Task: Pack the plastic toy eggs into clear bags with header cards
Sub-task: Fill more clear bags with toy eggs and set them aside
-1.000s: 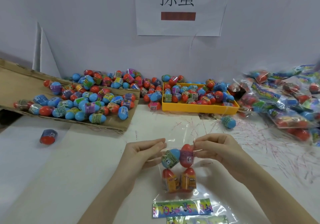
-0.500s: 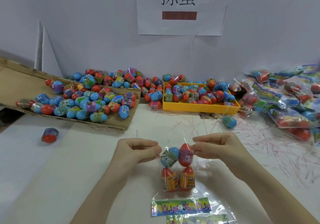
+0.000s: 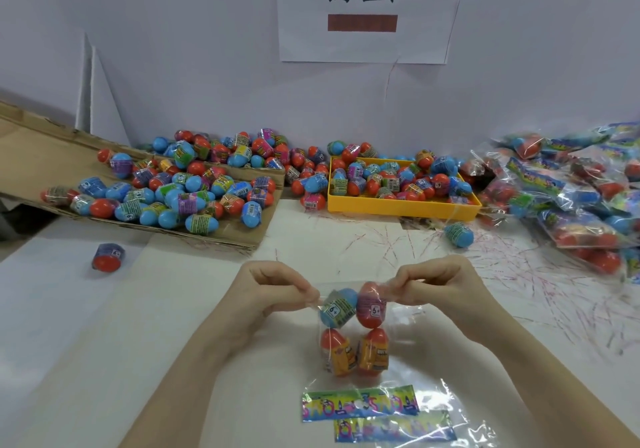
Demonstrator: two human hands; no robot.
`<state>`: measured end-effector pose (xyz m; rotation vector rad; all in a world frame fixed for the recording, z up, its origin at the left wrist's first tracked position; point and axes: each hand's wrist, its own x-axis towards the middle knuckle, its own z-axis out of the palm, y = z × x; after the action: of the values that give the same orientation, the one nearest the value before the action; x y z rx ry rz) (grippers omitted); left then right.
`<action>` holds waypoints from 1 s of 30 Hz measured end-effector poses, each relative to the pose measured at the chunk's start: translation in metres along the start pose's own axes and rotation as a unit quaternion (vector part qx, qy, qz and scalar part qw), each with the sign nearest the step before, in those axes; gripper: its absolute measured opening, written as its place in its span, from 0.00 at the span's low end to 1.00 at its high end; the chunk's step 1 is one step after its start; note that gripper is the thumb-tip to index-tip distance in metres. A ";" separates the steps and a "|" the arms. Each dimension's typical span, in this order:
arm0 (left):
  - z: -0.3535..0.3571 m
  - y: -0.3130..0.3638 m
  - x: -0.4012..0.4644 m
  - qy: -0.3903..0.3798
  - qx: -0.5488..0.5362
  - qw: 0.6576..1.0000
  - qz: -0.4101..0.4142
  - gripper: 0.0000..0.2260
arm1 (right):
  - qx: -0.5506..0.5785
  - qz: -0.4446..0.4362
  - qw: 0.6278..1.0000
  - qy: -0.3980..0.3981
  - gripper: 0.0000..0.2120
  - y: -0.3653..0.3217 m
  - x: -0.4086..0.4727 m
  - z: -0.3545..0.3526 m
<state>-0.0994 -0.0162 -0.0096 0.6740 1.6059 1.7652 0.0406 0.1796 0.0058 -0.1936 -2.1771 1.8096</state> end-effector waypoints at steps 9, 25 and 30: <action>0.000 -0.005 0.000 -0.006 0.073 0.997 0.036 0.07 | -0.112 -0.078 0.990 -0.015 0.30 0.000 -0.002 -0.001; 0.004 0.006 -0.005 0.030 0.122 0.992 0.024 0.09 | -0.098 -0.055 0.993 -0.016 0.28 0.007 0.001 0.000; 0.008 0.006 -0.007 0.028 0.126 0.991 0.035 0.10 | -0.076 0.010 0.995 -0.058 0.16 -0.009 -0.002 -0.019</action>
<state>-0.0891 -0.0164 -0.0020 0.8136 1.8841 1.6588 0.0495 0.1951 0.0175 -0.1463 -2.4040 1.7044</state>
